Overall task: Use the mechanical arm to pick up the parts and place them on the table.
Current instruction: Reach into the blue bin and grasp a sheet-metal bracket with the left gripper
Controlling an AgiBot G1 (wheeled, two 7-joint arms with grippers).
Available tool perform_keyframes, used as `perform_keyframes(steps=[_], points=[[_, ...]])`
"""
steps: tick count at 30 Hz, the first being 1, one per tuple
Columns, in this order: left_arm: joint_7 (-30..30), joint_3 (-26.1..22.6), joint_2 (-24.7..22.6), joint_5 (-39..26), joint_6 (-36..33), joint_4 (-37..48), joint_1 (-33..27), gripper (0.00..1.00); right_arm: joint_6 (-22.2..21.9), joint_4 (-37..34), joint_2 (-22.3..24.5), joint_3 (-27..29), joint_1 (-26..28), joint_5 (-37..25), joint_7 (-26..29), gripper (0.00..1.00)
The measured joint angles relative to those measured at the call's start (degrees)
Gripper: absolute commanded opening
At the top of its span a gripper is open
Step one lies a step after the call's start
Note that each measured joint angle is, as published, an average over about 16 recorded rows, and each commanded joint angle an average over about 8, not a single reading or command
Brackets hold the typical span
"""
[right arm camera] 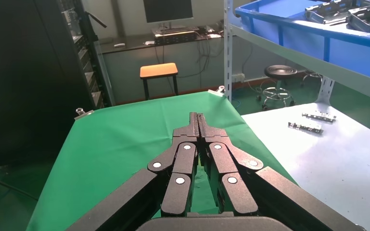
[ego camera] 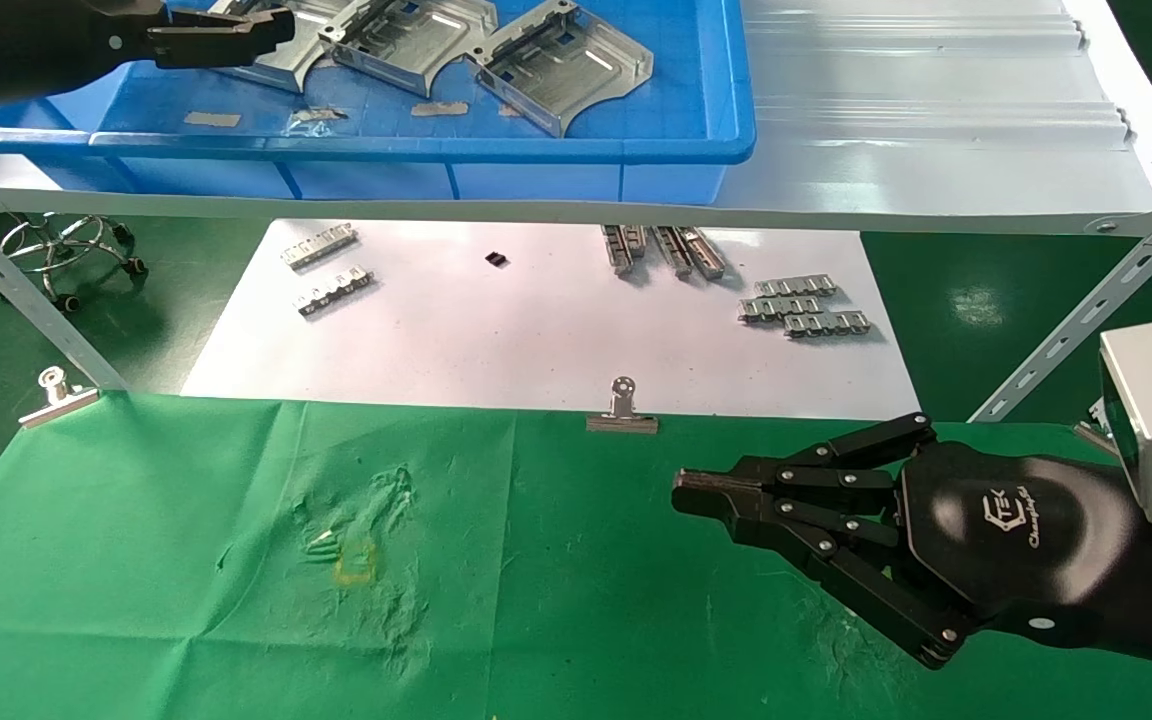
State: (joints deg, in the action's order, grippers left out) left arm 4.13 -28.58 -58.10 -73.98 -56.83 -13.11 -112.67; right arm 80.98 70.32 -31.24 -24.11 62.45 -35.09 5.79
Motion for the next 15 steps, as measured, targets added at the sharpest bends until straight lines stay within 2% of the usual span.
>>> perform_keyframes(steps=[5,7,9,15], points=[[-2.44,-0.45,-1.86,-1.06,3.17,4.42,-1.83,0.23,0.0,0.0,0.0,0.0,0.0,0.0,0.0,0.0],[-3.31,-0.6,-2.52,-1.38,4.35,5.75,-2.38,0.06,0.0,0.0,0.0,0.0,0.0,0.0,0.0,0.0],[-4.04,-0.76,-3.15,-1.69,5.46,6.92,-2.83,0.0,0.0,0.0,0.0,0.0,0.0,0.0,0.0,0.0],[-5.54,-1.29,-4.85,-2.61,8.46,9.63,-3.83,0.0,0.0,0.0,0.0,0.0,0.0,0.0,0.0,0.0]])
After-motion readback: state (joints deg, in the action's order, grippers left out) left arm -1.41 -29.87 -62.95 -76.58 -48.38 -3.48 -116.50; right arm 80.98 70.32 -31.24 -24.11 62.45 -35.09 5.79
